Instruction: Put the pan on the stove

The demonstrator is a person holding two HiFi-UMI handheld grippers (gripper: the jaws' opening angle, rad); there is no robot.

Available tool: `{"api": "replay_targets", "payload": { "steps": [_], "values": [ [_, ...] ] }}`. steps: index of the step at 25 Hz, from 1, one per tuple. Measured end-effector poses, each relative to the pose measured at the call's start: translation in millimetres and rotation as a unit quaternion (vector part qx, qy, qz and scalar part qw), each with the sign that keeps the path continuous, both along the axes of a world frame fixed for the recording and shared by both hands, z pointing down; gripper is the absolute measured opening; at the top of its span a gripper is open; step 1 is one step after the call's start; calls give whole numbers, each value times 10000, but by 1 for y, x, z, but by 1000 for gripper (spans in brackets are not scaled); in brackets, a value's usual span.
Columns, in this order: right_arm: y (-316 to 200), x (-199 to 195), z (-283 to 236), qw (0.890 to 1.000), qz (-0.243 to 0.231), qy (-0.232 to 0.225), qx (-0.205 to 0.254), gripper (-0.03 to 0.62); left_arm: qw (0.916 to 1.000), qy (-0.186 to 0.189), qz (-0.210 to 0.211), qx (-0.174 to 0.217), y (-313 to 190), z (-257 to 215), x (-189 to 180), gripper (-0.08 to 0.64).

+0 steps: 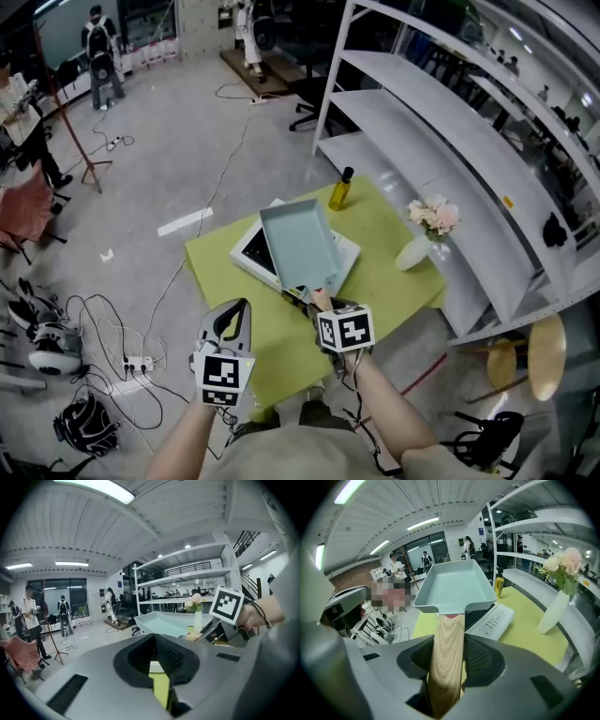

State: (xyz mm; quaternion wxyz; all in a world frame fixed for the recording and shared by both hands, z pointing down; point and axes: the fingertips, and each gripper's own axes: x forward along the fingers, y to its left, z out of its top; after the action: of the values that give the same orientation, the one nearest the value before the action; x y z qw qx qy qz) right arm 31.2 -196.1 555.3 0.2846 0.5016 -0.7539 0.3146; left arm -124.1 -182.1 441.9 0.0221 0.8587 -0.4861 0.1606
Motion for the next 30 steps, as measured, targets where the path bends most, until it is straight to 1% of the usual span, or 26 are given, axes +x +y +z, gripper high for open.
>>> {"api": "replay_targets", "payload": {
  "steps": [5, 9, 14, 17, 23, 27, 30],
  "values": [
    [-23, 6, 27, 9993, -295, 145, -153, 161, 9995, 6, -195, -246, -17, 21, 14, 6],
    [-40, 10, 49, 9979, -473, 221, -384, 161, 9981, -104, -319, -517, -28, 43, 21, 6],
    [-55, 15, 70, 9954, -682, 322, -588, 161, 9959, 46, -429, -800, -42, 61, 31, 6],
    [-63, 17, 76, 9953, -681, 340, -600, 162, 9949, -42, -508, -876, -49, 69, 33, 6],
    [-73, 18, 88, 9931, -763, 427, -784, 163, 9933, 109, -798, -830, -56, 67, 24, 6],
    [-76, 18, 88, 9929, -745, 402, -837, 164, 9915, -22, -746, -1063, -58, 79, 25, 6],
    [-78, 17, 87, 9925, -785, 449, -820, 170, 9905, -95, -723, -1166, -58, 88, 24, 6]
  ]
}}
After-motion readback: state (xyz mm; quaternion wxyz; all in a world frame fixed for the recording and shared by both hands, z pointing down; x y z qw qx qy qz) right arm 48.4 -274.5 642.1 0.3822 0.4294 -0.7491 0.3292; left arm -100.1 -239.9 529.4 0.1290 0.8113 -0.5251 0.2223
